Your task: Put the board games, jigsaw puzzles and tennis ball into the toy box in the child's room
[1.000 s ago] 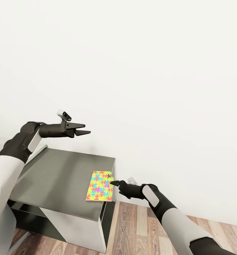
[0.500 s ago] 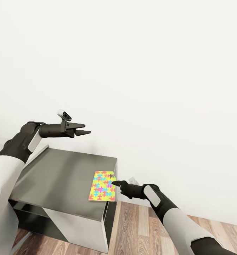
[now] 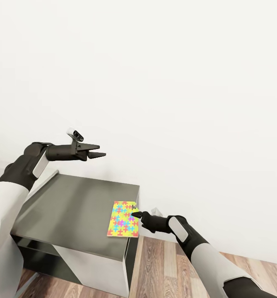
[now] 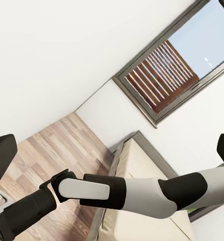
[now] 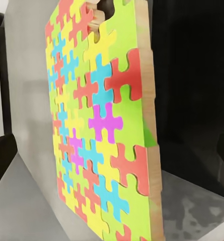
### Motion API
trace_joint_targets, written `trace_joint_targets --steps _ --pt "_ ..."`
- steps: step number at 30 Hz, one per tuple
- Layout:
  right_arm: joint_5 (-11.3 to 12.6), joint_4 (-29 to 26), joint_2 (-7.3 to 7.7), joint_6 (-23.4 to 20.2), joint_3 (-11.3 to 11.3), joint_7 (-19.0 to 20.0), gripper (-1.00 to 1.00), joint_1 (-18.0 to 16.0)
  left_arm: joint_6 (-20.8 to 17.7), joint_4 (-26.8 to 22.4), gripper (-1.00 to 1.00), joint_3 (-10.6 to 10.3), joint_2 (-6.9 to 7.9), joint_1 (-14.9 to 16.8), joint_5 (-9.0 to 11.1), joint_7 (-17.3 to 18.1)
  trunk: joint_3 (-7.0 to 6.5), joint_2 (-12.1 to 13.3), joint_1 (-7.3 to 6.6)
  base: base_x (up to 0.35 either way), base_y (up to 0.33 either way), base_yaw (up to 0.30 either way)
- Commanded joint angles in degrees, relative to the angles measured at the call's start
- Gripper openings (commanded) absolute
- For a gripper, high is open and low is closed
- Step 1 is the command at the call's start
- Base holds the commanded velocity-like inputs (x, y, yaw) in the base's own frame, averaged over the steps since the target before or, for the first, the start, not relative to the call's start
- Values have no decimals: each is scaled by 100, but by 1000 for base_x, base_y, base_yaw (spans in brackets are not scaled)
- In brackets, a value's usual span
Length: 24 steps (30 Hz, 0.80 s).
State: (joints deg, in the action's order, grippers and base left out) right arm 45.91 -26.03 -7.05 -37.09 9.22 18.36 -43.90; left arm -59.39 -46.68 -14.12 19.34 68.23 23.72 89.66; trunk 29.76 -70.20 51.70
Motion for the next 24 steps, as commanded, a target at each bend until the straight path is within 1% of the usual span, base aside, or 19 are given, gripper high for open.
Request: trace_joint_targets --steps 1,8,14,19,24 --pt "-5 0 2 -10 10 12 100 -4 -61 1 100 -20 7 6 1 34 6 -4 0 3 6 0" --pt "-3 9 2 -9 17 10 100 -4 -61 -5 100 -20 1 6 1 34 6 -4 0 1 2 0" --pt "-3 11 9 -9 12 9 100 -4 -61 -15 100 -21 4 6 43 34 6 -4 0 0 0 0" --pt "-3 14 10 -10 11 5 100 -6 -61 -16 100 -28 0 6 52 34 96 -204 110 0 0 0" --pt "-3 18 10 -9 10 2 100 -5 -61 -16 100 -29 4 6 53 34 96 -204 110 0 0 0"
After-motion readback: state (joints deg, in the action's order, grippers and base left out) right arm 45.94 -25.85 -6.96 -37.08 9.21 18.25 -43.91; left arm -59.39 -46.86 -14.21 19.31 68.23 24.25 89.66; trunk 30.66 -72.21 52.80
